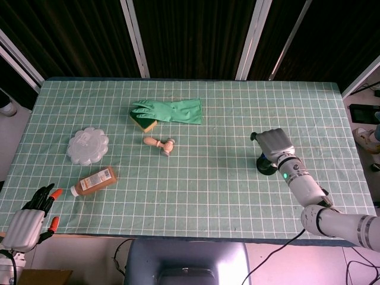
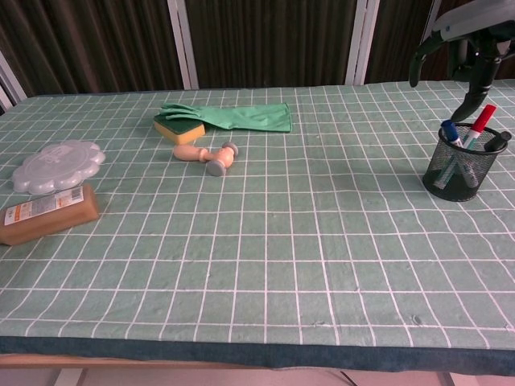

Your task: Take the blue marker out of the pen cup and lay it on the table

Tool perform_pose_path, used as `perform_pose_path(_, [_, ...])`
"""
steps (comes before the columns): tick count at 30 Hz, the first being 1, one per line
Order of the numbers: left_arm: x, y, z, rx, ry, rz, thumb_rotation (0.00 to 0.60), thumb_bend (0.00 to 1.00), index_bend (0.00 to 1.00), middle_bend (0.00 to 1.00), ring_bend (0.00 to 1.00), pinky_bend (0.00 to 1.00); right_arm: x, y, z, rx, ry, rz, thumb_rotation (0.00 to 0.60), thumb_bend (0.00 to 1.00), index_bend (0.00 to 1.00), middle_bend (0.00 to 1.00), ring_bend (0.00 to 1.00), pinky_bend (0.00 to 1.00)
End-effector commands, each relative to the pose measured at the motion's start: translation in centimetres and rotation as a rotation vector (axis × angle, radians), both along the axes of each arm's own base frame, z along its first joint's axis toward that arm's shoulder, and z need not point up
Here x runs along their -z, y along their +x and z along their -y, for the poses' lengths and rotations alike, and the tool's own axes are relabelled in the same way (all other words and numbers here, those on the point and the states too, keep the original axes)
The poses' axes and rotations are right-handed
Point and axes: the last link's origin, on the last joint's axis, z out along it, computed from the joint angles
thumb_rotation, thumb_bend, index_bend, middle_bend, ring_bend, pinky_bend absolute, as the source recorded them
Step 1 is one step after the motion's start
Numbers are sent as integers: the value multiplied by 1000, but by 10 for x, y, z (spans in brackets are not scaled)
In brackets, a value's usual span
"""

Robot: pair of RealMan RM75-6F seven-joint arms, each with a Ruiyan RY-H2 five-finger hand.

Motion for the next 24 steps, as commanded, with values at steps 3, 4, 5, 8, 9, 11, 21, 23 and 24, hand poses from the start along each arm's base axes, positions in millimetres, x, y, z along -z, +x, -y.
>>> perform_pose_path(3, [0,0,0,0,-2,0,600,478,143,15,36,333,8,-5,4,11,27,15,600,381,449,1000,1000,1000])
perform_pose_path(4, [0,0,0,0,-3,1,600,478,143,15,37,334,10,-6,5,14,31,18,600,403,454,1000,1000,1000])
perform_pose_path(5, [0,0,0,0,-3,1,600,478,143,15,37,334,10,-7,5,16,33,19,600,415,457,1000,1000,1000])
perform_pose_path(8, [0,0,0,1,-4,1,600,478,143,16,36,334,13,-11,8,23,36,19,600,443,461,1000,1000,1000])
perform_pose_path(9, [0,0,0,1,-4,2,600,478,143,16,36,334,14,-13,9,27,37,21,600,445,462,1000,1000,1000])
perform_pose_path(11, [0,0,-1,0,-4,3,600,478,143,16,37,334,16,-16,10,37,41,26,600,447,463,1000,1000,1000])
perform_pose_path(21, [1,0,-1,-2,-7,3,600,478,143,16,37,334,18,-31,12,53,34,32,600,447,507,1000,1000,1000])
perform_pose_path(23, [0,0,-1,-2,-6,3,600,478,143,16,37,334,17,-33,12,58,27,35,600,446,526,1000,1000,1000])
perform_pose_path(24, [1,0,-1,-2,-6,3,600,478,143,16,36,334,17,-35,13,62,24,36,600,446,532,1000,1000,1000])
